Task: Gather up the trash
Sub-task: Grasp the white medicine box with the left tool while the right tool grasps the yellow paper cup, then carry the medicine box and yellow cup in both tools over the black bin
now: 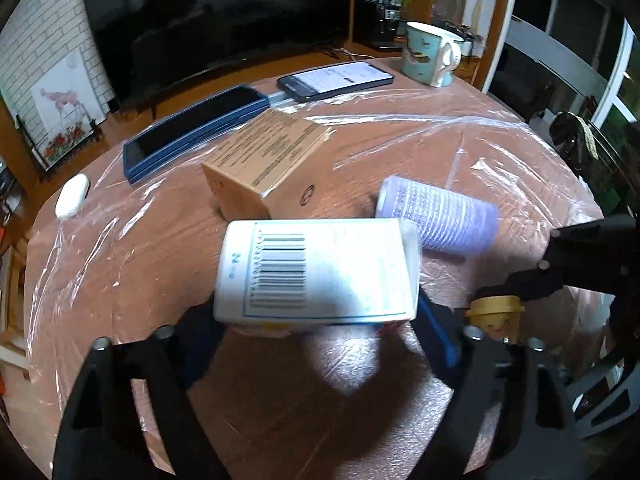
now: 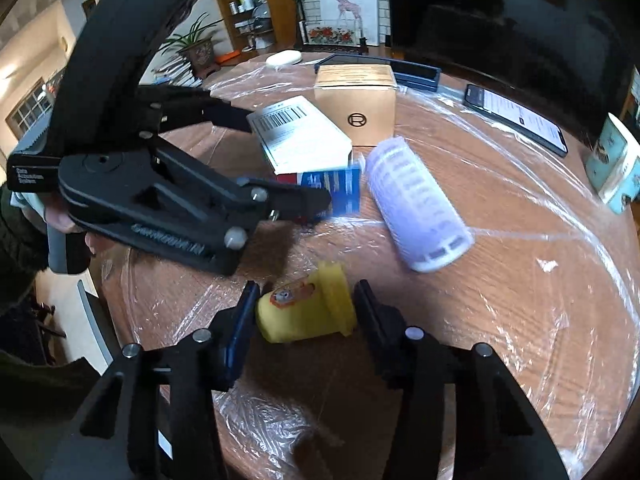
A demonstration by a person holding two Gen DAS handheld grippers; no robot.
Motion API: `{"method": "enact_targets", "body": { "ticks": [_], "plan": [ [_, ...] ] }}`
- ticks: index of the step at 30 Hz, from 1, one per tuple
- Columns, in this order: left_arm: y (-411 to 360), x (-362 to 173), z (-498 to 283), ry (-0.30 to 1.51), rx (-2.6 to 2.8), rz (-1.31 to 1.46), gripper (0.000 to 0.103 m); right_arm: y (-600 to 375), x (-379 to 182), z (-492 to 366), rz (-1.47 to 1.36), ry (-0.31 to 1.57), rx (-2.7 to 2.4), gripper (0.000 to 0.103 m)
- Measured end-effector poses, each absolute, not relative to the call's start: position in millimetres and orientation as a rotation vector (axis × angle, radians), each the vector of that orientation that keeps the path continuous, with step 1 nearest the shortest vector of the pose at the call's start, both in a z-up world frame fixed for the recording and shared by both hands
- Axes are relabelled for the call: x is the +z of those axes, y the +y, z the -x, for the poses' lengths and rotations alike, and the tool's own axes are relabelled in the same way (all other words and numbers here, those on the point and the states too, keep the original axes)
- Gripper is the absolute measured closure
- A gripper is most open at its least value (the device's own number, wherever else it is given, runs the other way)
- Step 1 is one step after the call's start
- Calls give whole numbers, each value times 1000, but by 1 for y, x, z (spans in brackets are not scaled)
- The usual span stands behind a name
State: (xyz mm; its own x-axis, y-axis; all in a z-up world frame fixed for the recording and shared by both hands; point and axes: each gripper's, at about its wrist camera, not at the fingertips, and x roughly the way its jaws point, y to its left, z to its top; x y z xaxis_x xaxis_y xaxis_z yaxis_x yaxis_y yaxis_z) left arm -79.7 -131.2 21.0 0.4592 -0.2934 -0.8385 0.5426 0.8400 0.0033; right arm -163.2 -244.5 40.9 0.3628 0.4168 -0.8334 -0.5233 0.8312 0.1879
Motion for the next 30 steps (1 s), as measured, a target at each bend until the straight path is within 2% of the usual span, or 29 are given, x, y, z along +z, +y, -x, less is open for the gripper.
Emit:
{"method": "enact_targets", "body": {
  "ticks": [30],
  "plan": [
    [-112,43,168,961,-385,-120,22,-291,70,211,-36,945,504,54]
  ]
}}
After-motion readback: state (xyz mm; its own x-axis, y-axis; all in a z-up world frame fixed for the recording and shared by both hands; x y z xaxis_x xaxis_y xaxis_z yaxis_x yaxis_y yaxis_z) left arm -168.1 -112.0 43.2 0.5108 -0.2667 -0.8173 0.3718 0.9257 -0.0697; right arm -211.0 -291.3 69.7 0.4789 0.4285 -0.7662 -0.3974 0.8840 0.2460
